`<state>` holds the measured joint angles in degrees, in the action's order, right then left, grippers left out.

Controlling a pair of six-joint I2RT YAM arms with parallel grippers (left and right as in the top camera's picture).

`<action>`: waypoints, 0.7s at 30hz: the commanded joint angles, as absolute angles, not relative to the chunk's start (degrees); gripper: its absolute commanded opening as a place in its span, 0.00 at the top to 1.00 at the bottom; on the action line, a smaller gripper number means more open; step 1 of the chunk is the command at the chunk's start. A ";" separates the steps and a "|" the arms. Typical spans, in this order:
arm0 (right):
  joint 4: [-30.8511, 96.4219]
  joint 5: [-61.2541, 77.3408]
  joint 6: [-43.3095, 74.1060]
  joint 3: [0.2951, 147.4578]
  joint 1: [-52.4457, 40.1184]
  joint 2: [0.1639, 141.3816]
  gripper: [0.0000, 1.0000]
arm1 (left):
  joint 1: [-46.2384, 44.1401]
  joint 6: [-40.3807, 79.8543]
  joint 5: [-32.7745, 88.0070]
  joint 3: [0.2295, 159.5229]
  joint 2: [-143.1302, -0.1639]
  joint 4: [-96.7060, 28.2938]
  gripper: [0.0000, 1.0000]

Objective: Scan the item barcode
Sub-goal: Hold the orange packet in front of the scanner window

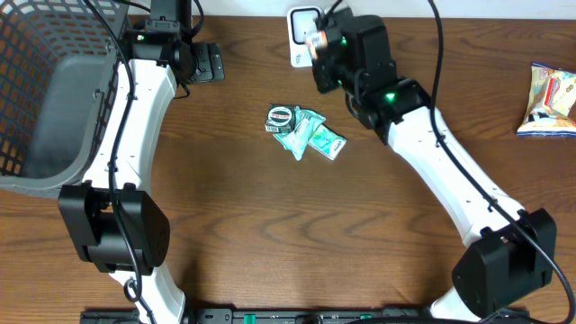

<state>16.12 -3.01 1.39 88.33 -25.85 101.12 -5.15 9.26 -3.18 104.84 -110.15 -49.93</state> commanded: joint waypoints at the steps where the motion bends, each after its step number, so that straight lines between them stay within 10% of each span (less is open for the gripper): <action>1: 12.08 -8.43 -0.36 89.78 -24.75 102.13 0.99 | -5.15 10.17 -3.70 105.54 -108.97 -50.13 0.02; 21: 15.90 -9.72 -23.73 124.77 -23.00 132.94 0.99 | -5.15 10.17 -3.70 105.54 -108.97 -50.13 0.02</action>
<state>16.60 -5.80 -14.57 123.11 -22.46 130.23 -5.15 9.26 -3.16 104.84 -110.15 -49.95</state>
